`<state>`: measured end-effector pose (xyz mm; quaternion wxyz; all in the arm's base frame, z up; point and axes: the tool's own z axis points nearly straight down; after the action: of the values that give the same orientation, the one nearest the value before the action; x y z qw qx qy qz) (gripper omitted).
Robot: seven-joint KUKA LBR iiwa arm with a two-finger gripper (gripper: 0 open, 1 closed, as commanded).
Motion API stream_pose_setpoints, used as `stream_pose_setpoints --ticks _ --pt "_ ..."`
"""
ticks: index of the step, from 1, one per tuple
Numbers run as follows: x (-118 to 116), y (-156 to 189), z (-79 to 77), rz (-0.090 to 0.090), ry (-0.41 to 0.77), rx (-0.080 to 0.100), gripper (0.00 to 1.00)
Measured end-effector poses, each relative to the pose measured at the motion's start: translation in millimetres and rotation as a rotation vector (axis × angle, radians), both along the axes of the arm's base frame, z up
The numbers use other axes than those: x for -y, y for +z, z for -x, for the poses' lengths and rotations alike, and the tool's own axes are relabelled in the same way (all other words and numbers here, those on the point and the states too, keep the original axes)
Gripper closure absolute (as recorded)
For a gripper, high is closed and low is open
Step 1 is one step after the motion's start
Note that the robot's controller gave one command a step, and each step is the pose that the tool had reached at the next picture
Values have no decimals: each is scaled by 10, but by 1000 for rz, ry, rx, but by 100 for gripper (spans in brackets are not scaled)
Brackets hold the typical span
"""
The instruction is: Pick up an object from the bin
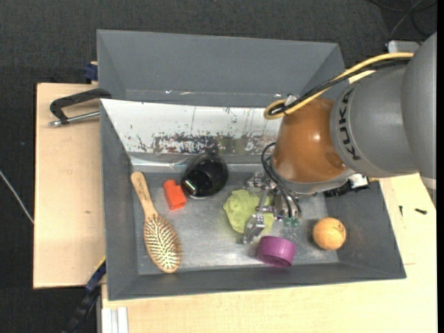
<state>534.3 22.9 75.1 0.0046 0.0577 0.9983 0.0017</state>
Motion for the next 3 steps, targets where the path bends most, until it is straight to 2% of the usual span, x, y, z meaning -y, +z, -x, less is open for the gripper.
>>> stream_pose_setpoints --ticks 1,3 --pt "104 7 -69 2 196 15 100" --pt "104 38 -59 2 196 8 100"
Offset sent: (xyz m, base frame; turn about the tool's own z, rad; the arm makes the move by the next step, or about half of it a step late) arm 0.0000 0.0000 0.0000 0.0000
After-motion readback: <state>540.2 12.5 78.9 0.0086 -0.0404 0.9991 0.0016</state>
